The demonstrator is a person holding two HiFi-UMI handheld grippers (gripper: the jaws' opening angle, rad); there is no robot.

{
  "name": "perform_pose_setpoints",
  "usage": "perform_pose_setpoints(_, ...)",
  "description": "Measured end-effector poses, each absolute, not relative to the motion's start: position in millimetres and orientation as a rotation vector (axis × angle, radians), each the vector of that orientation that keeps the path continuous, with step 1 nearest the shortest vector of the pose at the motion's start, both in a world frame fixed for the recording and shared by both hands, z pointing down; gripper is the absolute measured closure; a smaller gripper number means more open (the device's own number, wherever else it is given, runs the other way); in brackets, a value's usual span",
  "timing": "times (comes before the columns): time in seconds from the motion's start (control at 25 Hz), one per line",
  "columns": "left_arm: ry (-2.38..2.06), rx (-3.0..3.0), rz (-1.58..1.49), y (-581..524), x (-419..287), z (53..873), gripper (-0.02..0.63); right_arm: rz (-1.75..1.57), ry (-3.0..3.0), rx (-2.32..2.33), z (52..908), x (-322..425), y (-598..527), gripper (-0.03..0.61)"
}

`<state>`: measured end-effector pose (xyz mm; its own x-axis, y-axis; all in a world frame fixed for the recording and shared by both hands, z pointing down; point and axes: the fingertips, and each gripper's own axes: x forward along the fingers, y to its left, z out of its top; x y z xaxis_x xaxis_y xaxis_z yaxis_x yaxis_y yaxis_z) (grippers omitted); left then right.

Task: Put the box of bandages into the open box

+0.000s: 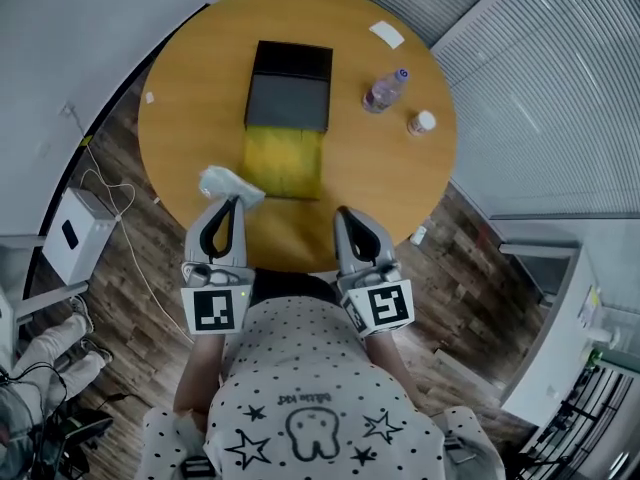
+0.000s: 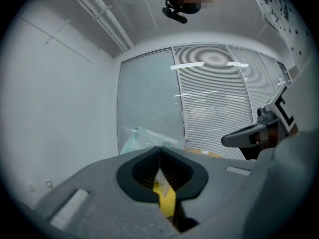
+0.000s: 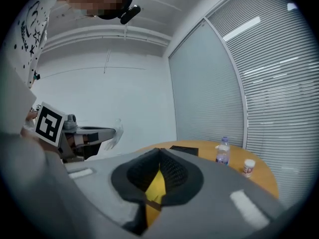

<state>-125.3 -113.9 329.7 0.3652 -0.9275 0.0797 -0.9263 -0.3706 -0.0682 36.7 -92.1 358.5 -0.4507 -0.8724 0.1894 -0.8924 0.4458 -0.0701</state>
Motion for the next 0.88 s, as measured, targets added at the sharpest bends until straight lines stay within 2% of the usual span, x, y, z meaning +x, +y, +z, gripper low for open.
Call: perform_pose_setpoints(0.88,1.736,-2.636,-0.190,-152,-139,347,0.603,0.265,-2.510,1.636,368,32,-121,0.574)
